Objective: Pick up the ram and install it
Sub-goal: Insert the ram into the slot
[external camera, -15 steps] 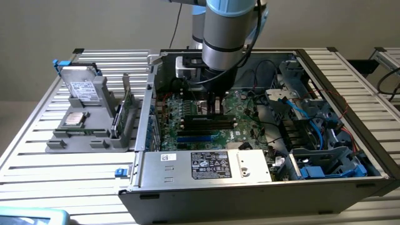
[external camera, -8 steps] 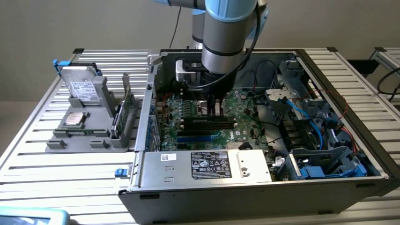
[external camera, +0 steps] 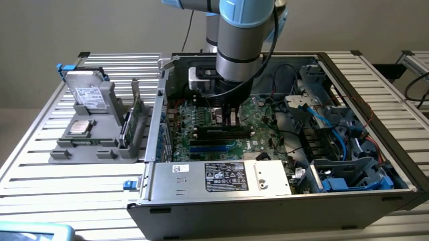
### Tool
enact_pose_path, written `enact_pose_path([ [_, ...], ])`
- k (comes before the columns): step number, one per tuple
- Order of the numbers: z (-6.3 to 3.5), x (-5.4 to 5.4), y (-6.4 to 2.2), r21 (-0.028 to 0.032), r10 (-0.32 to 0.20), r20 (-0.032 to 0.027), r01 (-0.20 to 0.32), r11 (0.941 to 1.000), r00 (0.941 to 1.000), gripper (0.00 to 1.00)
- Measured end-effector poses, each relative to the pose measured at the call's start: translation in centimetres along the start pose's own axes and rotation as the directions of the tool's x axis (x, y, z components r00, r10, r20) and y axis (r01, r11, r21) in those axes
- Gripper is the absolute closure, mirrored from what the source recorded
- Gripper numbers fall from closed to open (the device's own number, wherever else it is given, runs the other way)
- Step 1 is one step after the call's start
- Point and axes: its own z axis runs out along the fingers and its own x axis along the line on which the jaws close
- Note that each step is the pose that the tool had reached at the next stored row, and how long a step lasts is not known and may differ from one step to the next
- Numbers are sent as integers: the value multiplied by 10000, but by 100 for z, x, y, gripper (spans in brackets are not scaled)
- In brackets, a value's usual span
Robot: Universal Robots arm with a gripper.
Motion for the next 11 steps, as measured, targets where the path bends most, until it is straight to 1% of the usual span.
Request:
enact_pose_path([
  [4,0,1,1,-23,-374,-7,374,9993,9993,87],
  [5,1,5,1,-24,-402,-4,402,9992,9992,87],
  [8,-1,11,2,-26,-378,-7,378,9993,9993,87],
  [11,-11,12,4,-13,-176,-4,176,9998,9998,87],
])
